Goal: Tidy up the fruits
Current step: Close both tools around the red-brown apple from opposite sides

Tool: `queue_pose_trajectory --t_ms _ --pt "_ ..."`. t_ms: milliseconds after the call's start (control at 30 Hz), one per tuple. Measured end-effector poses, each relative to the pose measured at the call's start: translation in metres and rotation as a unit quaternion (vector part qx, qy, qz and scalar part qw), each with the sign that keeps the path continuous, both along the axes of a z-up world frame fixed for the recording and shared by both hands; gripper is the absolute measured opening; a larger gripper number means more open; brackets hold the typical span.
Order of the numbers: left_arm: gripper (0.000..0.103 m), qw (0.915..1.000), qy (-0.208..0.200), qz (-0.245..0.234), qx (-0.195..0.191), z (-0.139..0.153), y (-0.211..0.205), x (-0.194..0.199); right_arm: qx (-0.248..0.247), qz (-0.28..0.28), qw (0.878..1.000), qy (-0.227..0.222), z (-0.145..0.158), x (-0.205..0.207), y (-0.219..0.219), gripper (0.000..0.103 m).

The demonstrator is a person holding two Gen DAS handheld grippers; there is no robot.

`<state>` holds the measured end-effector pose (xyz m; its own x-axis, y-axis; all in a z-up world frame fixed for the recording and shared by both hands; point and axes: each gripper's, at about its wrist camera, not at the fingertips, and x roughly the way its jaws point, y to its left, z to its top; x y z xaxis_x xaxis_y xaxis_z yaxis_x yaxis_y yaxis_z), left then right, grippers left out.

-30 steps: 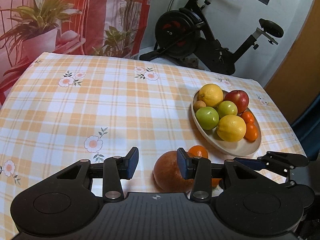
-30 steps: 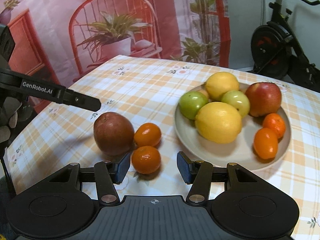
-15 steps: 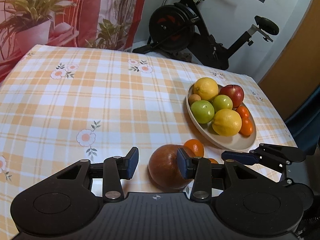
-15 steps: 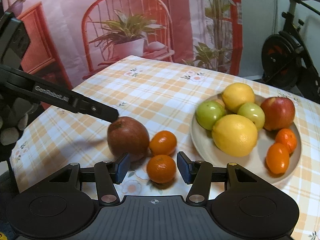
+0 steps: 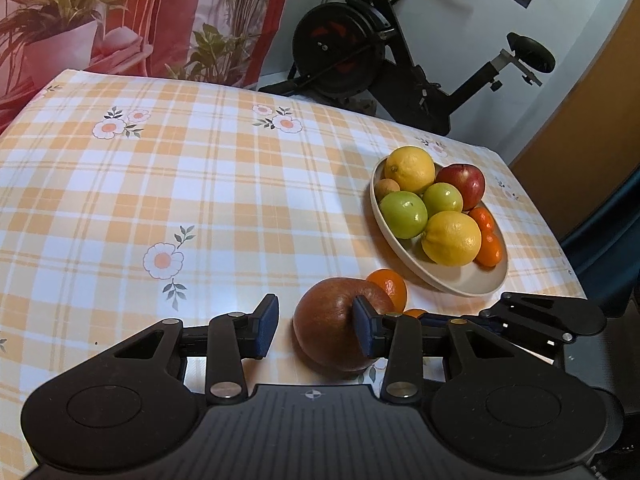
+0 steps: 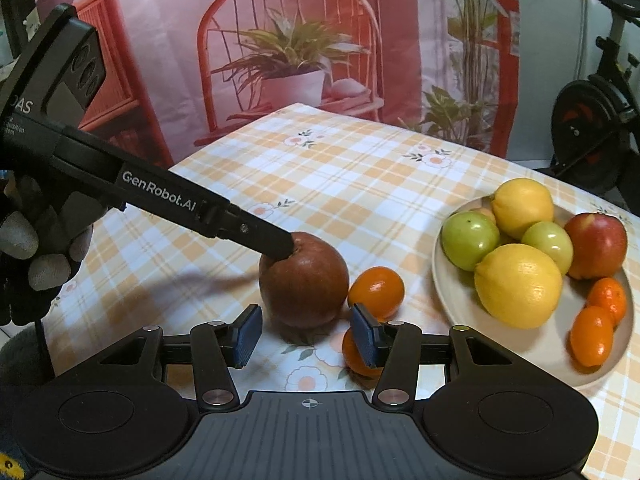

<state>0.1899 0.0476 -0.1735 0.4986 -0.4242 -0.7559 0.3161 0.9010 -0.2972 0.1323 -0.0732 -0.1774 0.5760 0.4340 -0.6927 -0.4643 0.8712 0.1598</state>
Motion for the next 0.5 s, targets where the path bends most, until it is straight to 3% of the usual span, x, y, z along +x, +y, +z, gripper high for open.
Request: queue_pose_trajectory --t_ms 500 --pt "0.044 0.9999 0.000 0.003 -0.013 -0.002 0.007 0.004 -0.018 0.016 1.000 0.010 -0.008 0.015 0.017 0.046"
